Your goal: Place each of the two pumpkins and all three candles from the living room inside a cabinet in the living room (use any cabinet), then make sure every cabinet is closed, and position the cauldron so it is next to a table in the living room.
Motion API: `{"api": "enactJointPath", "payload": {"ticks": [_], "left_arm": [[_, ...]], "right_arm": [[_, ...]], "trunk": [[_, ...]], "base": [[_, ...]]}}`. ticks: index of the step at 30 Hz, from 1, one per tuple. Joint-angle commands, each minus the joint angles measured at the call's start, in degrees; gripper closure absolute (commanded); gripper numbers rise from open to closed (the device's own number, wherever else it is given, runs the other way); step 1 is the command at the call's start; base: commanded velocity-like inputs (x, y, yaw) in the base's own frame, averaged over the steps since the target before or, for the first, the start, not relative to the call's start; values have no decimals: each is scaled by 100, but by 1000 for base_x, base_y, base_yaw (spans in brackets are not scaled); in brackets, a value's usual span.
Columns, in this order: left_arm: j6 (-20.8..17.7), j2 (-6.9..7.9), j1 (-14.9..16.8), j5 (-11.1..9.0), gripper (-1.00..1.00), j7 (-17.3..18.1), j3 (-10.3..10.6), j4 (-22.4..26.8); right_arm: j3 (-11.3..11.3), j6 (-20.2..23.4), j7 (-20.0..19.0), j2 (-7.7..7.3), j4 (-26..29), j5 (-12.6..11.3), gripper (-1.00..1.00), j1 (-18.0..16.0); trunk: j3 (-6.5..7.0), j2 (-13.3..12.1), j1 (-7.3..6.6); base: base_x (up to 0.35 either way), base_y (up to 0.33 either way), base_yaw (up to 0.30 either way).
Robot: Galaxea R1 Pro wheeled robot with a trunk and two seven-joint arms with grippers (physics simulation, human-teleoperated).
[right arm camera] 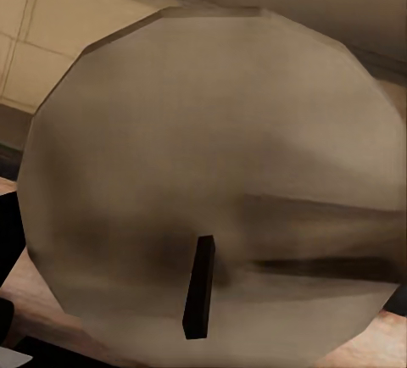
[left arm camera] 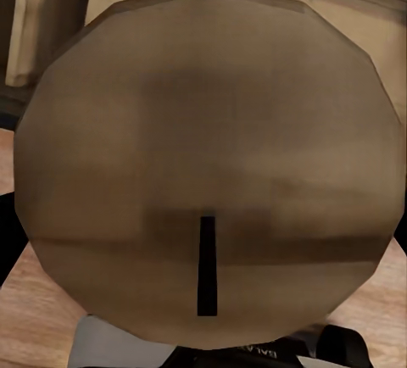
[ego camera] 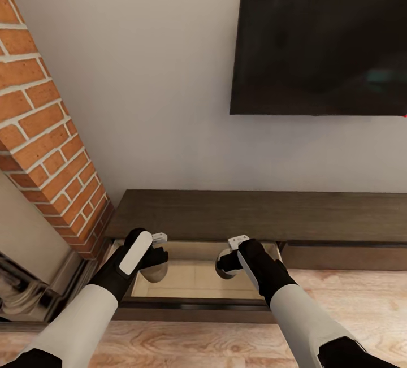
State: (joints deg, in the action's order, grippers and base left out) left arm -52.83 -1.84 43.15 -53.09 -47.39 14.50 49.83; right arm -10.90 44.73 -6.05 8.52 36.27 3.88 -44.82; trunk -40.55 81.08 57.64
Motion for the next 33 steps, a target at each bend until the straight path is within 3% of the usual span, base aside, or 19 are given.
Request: {"api": "enactJointPath", "payload": {"ticks": [1,12,22,33], "left_arm": [[1,0,0,1,100,2,0,2],[-7,5,0,1,100,2,0,10],[-7,8,0,-23,100,2,-8,63],[1,14,0,-33,100,2,-30,72]], "right_arm": [[0,1,5,3,1,-19,100,0],[0,1,1,0,1,-23,100,0],[0,1,7,0,-4,-19,100,0],[8,1,8,1,-6,-19,100,0]], "trunk": [[-17,42,22],[-156,483,264],[-330,884,484],[-330,884,484]], "base": [[0,0,-44],[0,0,-171],[0,0,-19],[29,66,0]]}}
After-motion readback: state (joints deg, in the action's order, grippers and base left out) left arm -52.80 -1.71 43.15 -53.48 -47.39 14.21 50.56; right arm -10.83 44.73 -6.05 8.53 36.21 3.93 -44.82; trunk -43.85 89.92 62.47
